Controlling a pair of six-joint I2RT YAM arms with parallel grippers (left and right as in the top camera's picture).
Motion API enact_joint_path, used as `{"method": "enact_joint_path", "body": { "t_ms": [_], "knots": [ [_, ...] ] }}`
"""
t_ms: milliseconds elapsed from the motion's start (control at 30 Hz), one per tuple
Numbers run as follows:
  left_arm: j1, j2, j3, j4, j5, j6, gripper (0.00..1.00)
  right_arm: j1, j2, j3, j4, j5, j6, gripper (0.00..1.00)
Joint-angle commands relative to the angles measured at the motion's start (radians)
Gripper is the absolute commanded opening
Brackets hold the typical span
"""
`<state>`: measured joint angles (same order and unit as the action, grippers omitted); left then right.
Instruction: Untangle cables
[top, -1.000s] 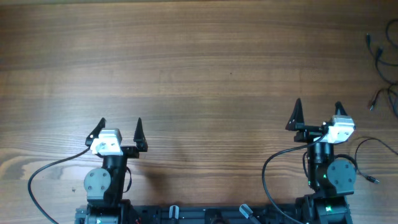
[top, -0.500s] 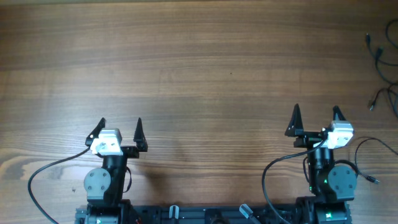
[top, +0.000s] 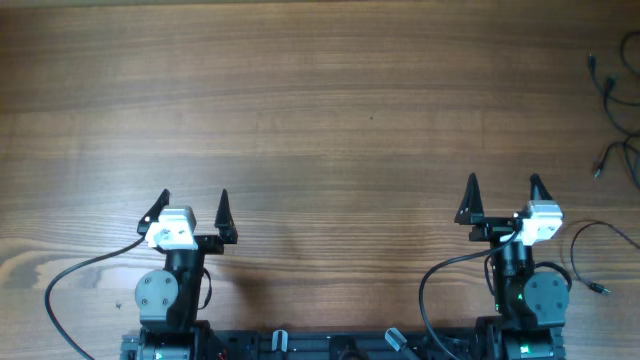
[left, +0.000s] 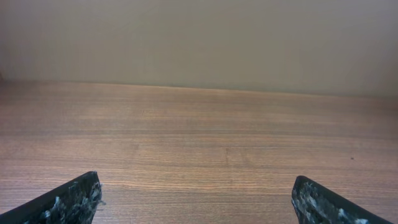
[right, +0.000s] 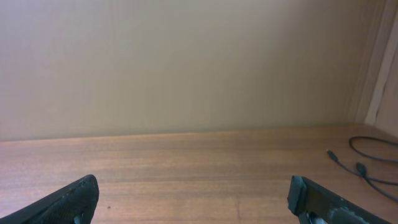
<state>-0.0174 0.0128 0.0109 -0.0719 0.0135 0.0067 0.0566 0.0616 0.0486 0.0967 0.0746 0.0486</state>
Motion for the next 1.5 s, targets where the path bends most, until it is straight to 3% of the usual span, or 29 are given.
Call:
{"method": "enact_joint_path", "body": {
  "t_ms": [0, 1467],
  "knots": [
    [0.003, -0.010, -0.005, -0.003, -0.003, 0.016, 1.00, -0.016, -0.035, -0.009, 0.000, -0.025, 0.003, 1.00],
    [0.003, -0.010, -0.005, -0.003, -0.003, 0.016, 1.00, -0.040, -0.058, -0.044, -0.095, -0.132, -0.071, 1.00]
  ]
}}
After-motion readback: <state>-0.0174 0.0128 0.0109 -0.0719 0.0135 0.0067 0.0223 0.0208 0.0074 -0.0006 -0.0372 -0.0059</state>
